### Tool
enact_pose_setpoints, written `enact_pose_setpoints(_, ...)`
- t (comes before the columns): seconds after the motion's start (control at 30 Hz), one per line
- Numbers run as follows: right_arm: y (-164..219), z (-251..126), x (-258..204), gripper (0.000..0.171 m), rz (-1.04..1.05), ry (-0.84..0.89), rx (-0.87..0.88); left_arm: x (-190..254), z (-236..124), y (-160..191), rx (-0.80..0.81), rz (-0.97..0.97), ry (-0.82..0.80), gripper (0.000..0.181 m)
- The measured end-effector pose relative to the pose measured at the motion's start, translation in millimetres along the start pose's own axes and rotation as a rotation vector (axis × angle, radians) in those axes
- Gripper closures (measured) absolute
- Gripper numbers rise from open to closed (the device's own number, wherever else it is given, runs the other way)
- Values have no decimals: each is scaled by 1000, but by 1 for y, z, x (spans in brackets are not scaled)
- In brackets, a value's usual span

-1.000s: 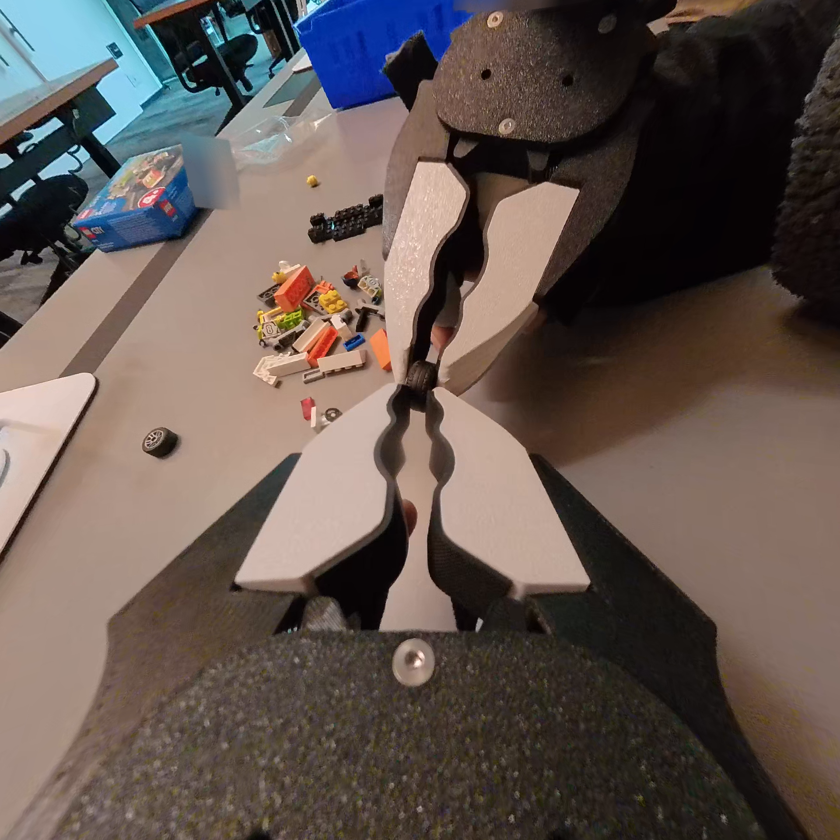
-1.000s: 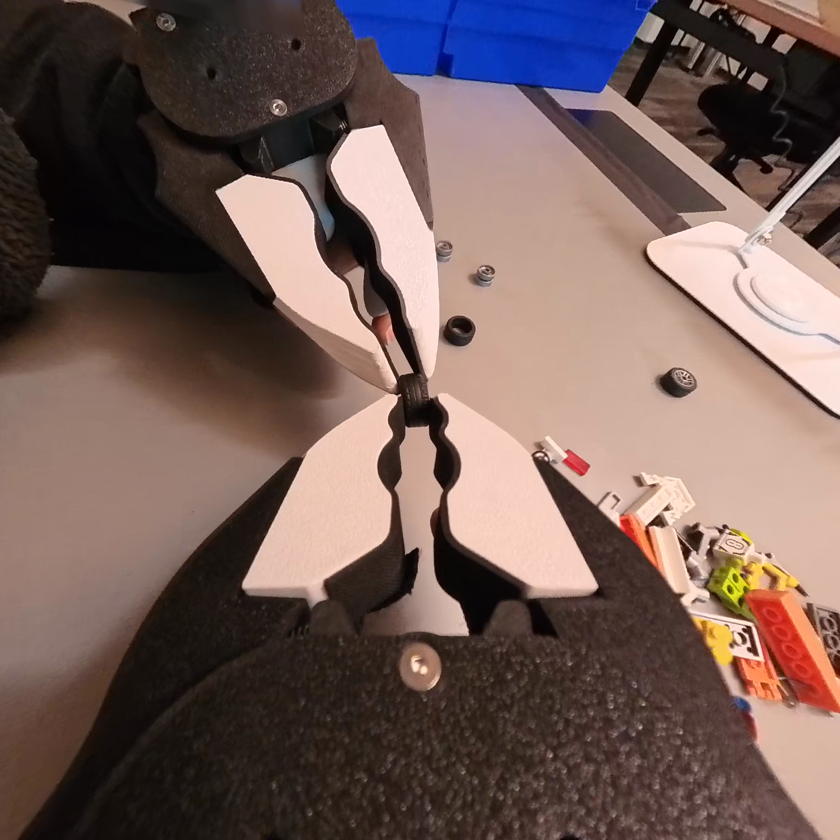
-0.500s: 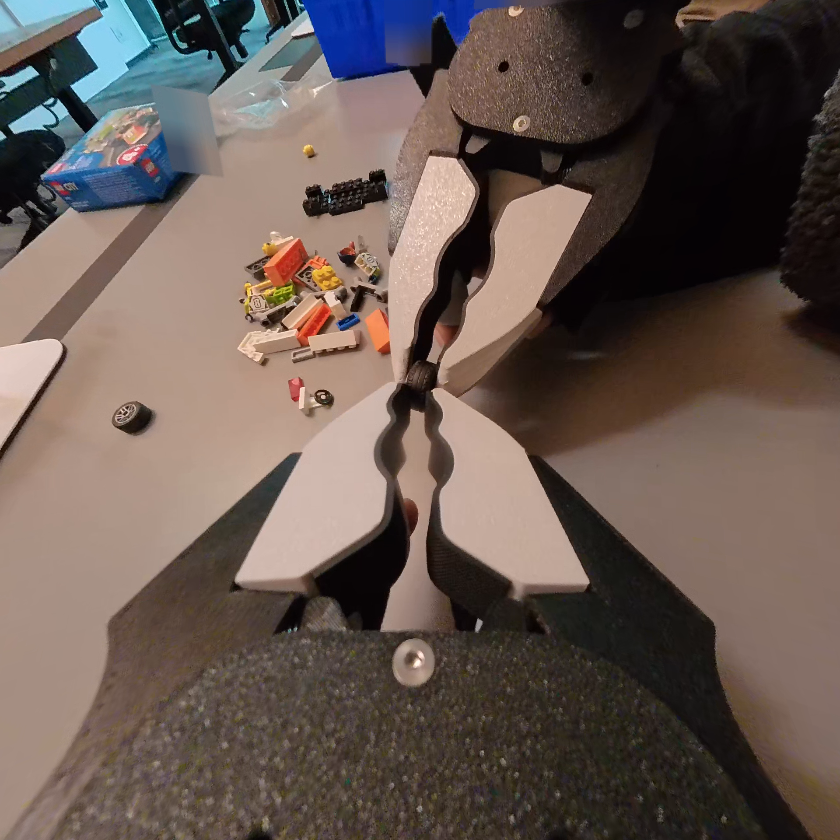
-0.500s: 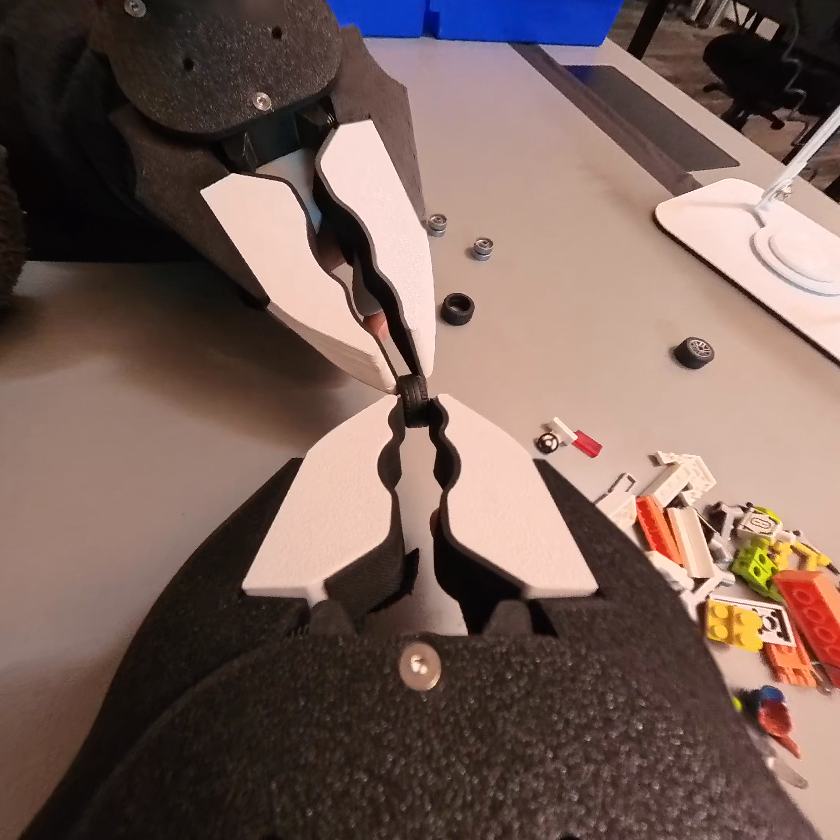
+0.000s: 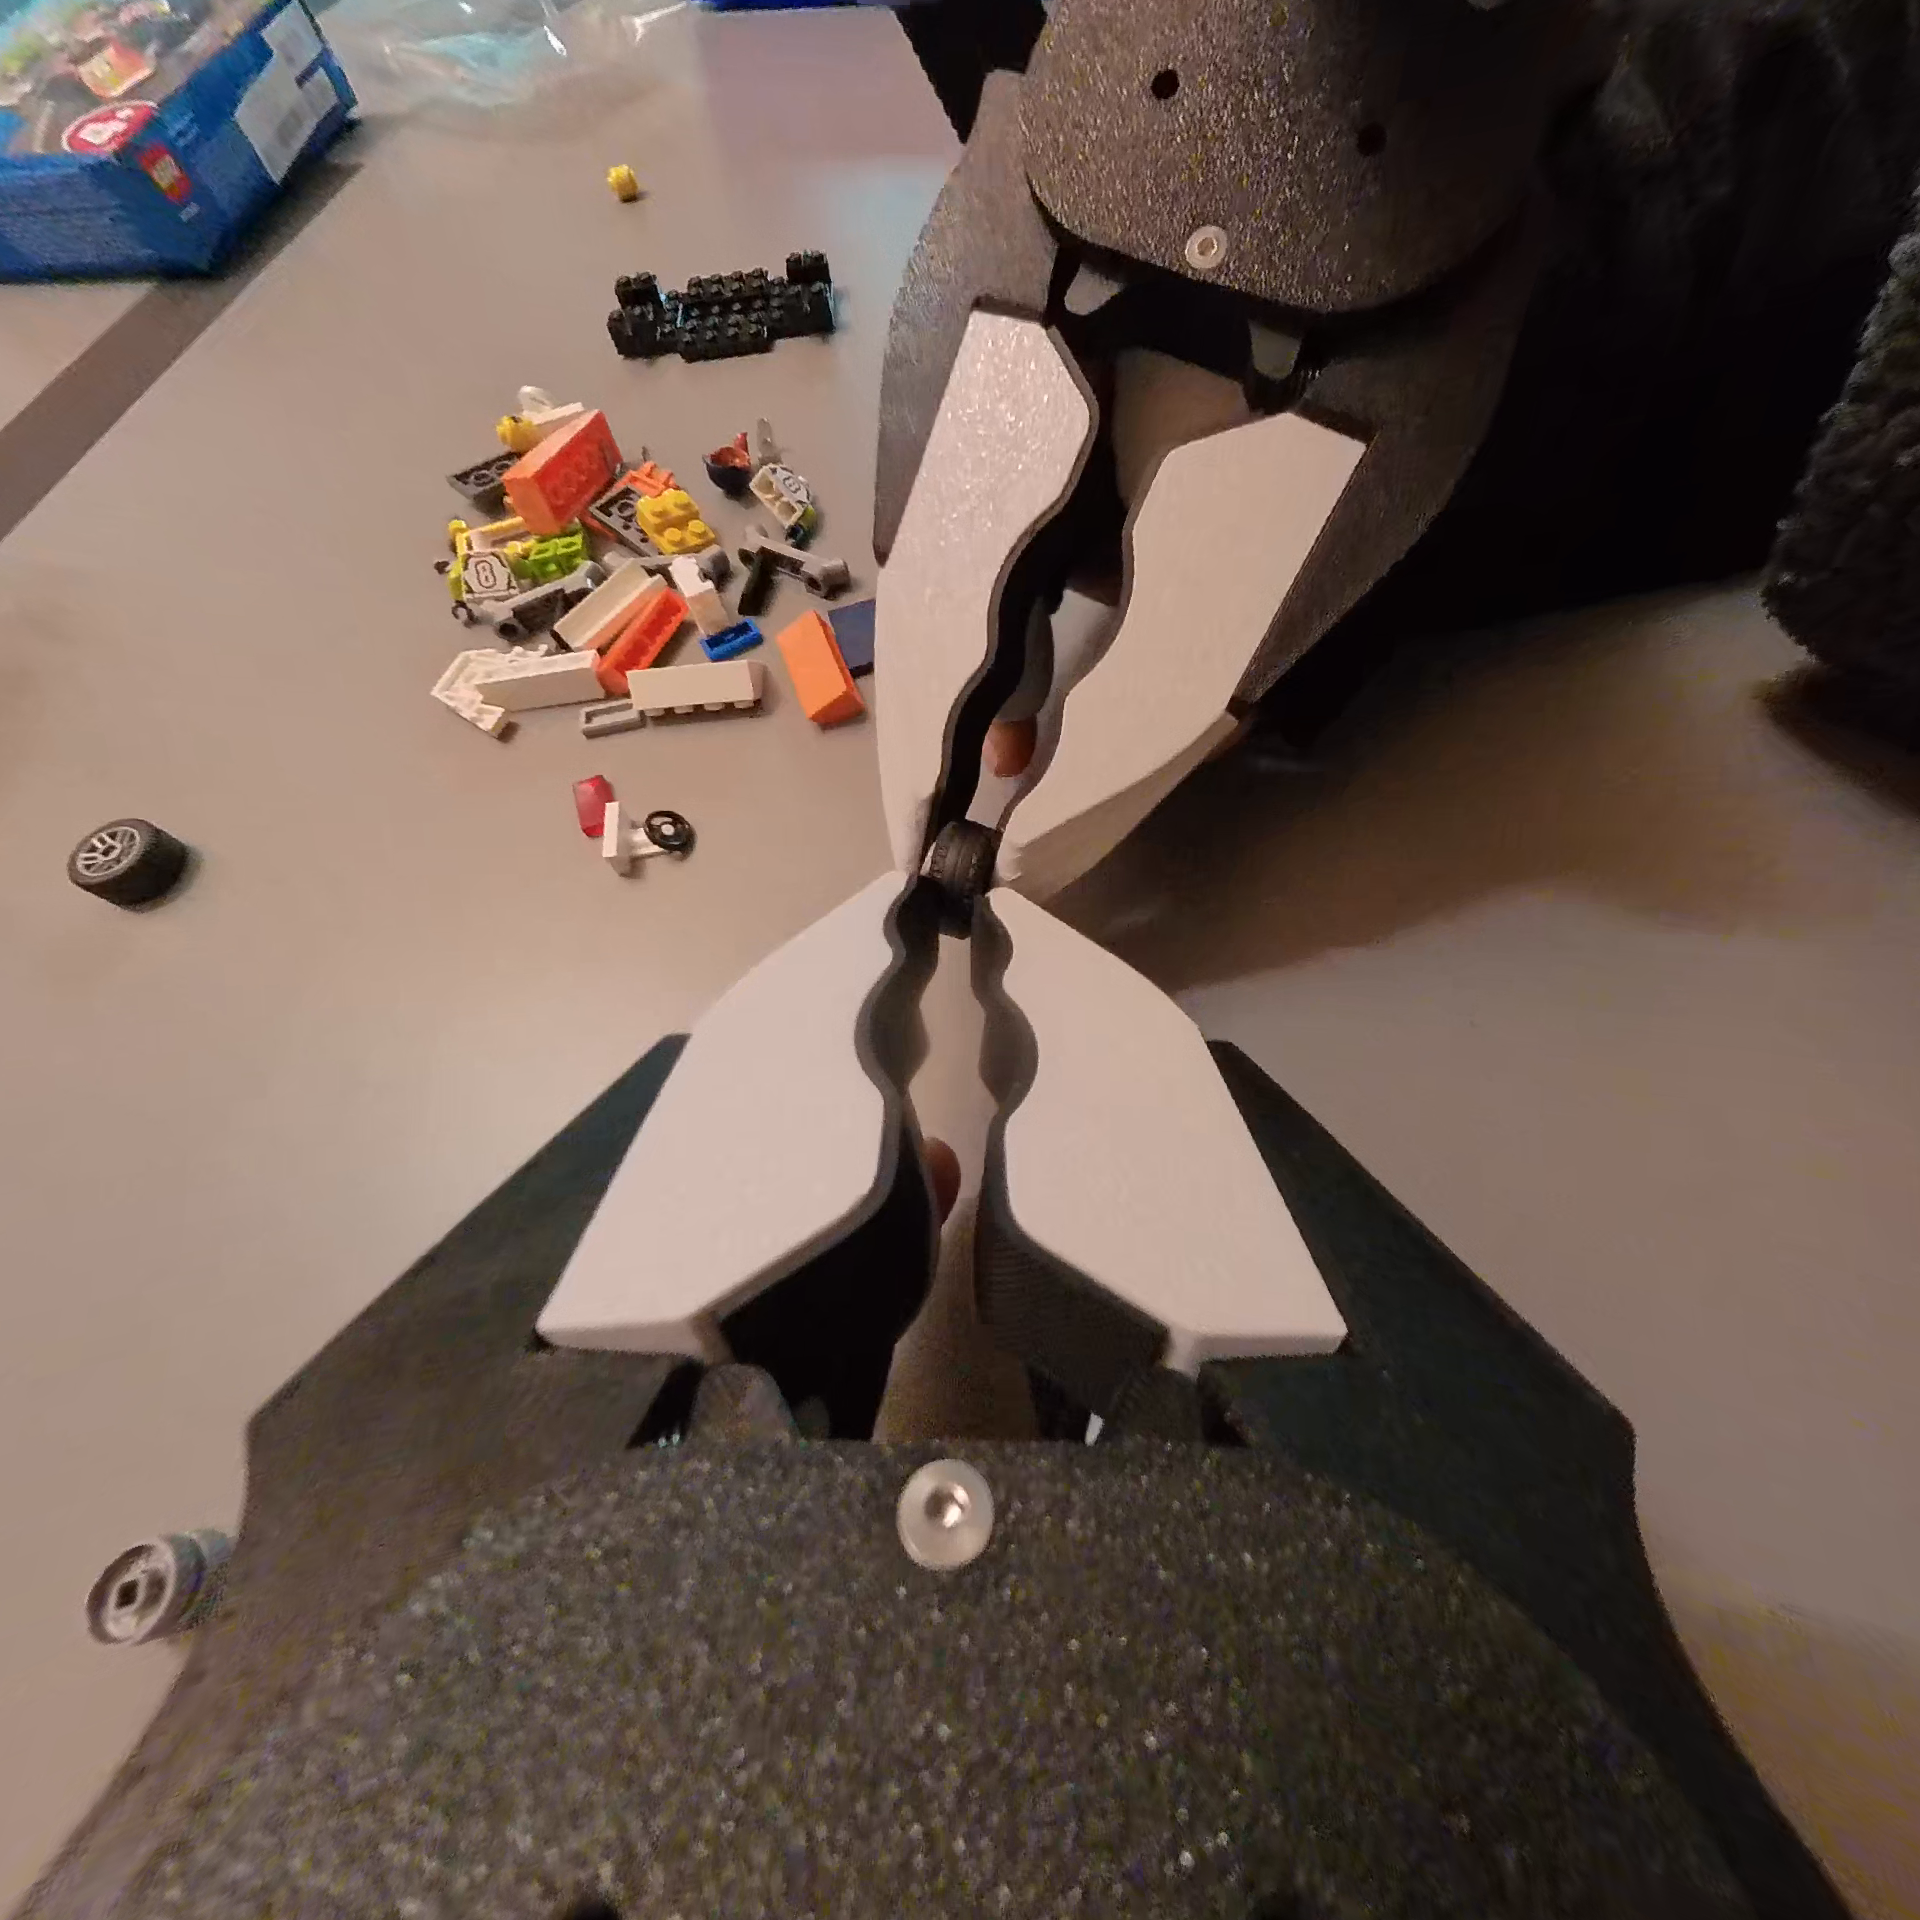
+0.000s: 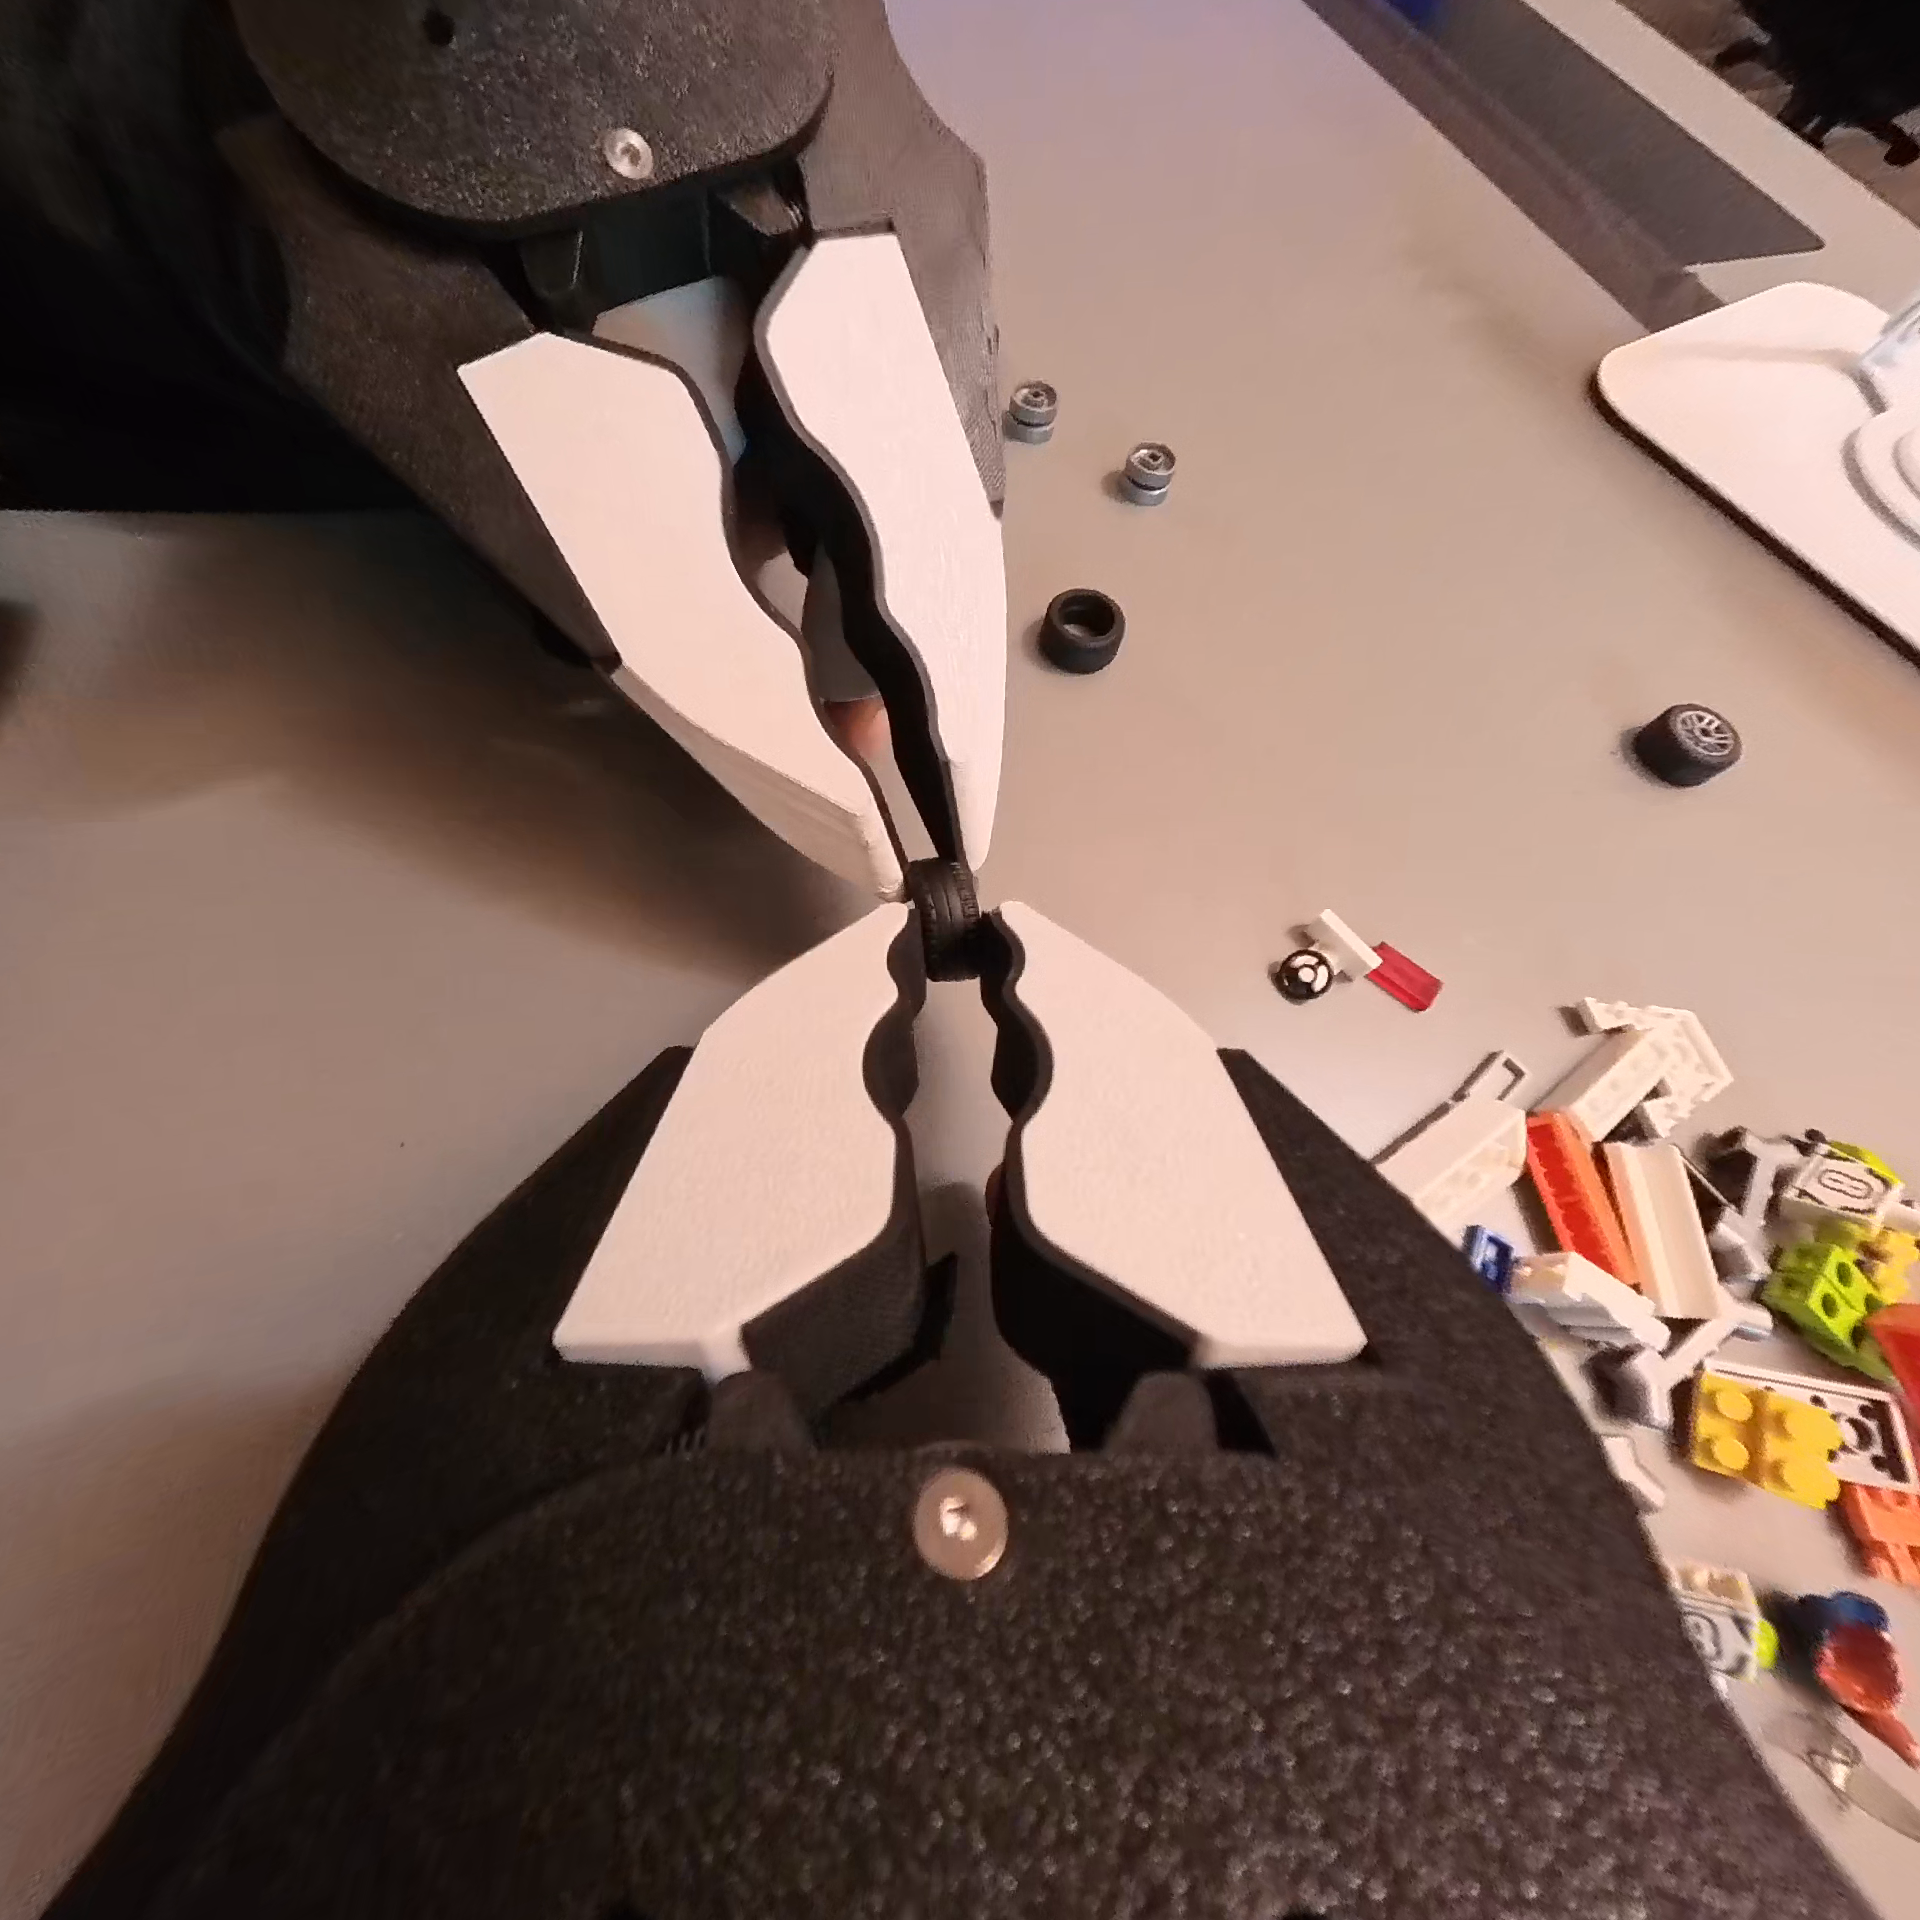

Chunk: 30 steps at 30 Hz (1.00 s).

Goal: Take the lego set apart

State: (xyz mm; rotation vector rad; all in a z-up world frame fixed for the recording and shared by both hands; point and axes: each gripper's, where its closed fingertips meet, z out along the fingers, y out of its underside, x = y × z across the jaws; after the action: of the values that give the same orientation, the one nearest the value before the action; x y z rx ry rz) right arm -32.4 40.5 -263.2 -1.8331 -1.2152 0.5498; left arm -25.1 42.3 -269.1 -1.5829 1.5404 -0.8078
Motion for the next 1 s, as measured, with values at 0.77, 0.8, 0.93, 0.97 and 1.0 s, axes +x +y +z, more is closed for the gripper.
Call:
enact_pose_setpoints(0.77,19,8,-3,162,-96,14,-117,3,9,15,-94,-103,68,175)
enact_pose_setpoints(0.8,18,8,-3,162,-108,7,-112,3,9,14,-94,-104,73,175)
enact_pose_setpoints(0.93,13,6,1,159,-133,12,-71,-4,7,10,-80,-114,44,173)
enact_pose_setpoints(0.97,12,5,3,158,-124,15,-64,-7,6,9,-76,-129,36,173)
enact_pose_setpoints(1.0,11,6,4,156,-112,10,-55,-11,4,9,-70,-150,27,178)
